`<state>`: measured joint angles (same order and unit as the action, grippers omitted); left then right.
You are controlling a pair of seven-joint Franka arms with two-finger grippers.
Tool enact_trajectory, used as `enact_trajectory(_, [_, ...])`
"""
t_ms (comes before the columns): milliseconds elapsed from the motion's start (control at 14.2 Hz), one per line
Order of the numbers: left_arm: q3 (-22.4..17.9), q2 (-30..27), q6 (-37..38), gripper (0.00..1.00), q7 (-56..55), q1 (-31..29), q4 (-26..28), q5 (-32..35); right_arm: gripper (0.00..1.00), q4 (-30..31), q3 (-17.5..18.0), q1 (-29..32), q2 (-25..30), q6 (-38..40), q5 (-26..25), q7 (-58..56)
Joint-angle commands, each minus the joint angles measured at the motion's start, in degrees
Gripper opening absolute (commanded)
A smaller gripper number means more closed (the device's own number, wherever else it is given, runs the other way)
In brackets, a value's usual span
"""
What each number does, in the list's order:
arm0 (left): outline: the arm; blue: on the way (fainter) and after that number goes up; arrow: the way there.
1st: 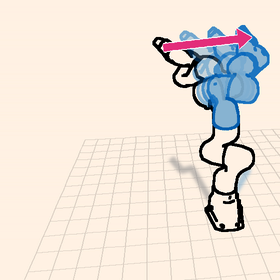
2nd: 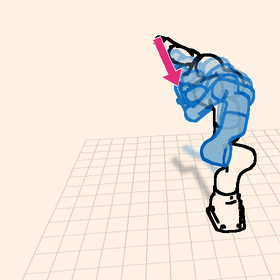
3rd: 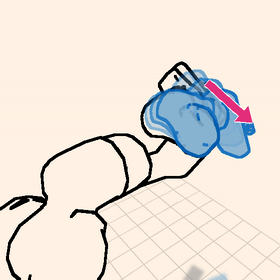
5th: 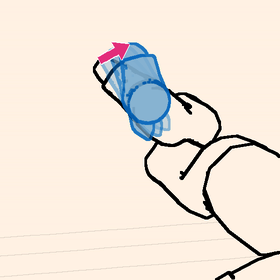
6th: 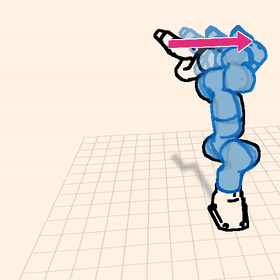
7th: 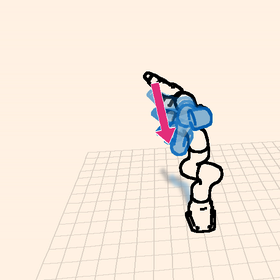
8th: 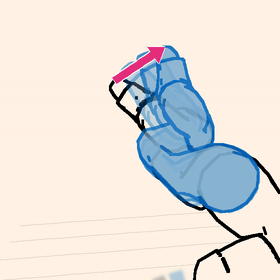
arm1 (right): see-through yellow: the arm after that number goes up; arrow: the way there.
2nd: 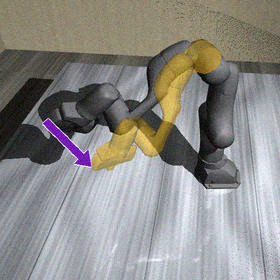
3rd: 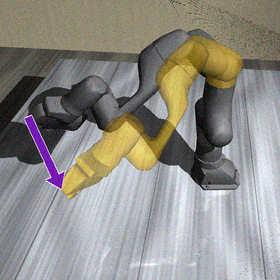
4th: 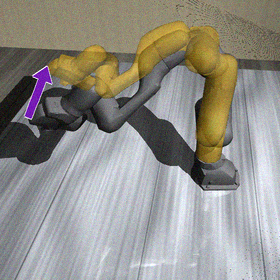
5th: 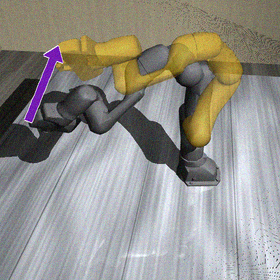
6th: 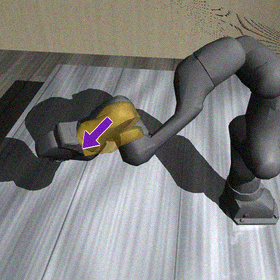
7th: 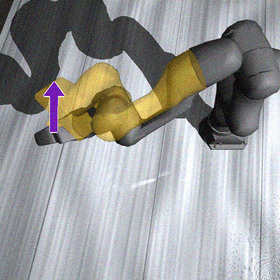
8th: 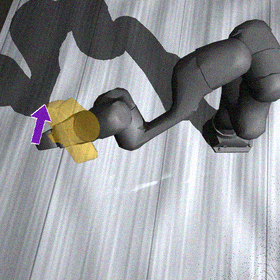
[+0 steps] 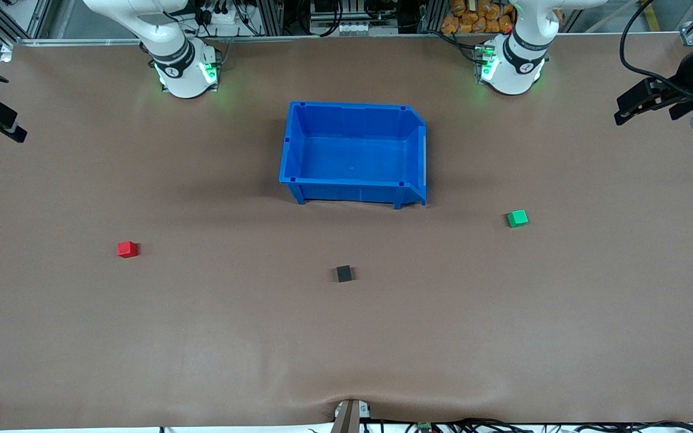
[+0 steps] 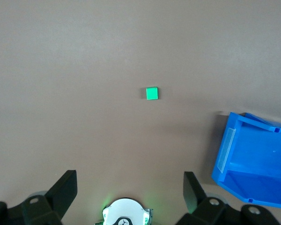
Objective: Attach green and red cubes to black cube
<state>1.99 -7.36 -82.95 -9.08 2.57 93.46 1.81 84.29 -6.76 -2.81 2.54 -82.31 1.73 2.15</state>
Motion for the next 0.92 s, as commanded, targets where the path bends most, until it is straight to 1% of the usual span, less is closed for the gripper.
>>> enact_trajectory(0, [0.12, 0.50, 1.12, 1.00, 1.17, -0.37, -1.09, 1.01, 1.00, -0.26, 0.26, 0.62, -0.08, 0.40, -0.59, 1.02])
enact_trajectory(282, [0.12, 1.12, 1.12, 1.00, 1.17, -0.37, -0.91, 1.01, 1.00, -0.26, 0.26, 0.26, -0.08, 0.31, -0.50, 0.93])
enact_trajectory(494, [0.20, 1.29, 0.95, 1.00, 0.64, -0.98, 0.49, 1.01, 1.00, -0.35, 0.34, 0.26, -0.08, 0.31, -0.50, 0.93])
enact_trajectory(847, [0.12, 3.14, 0.16, 1.00, 0.29, -1.51, 1.37, 0.92, 1.00, -0.35, 0.26, 0.35, -0.17, 0.31, -0.51, 0.93])
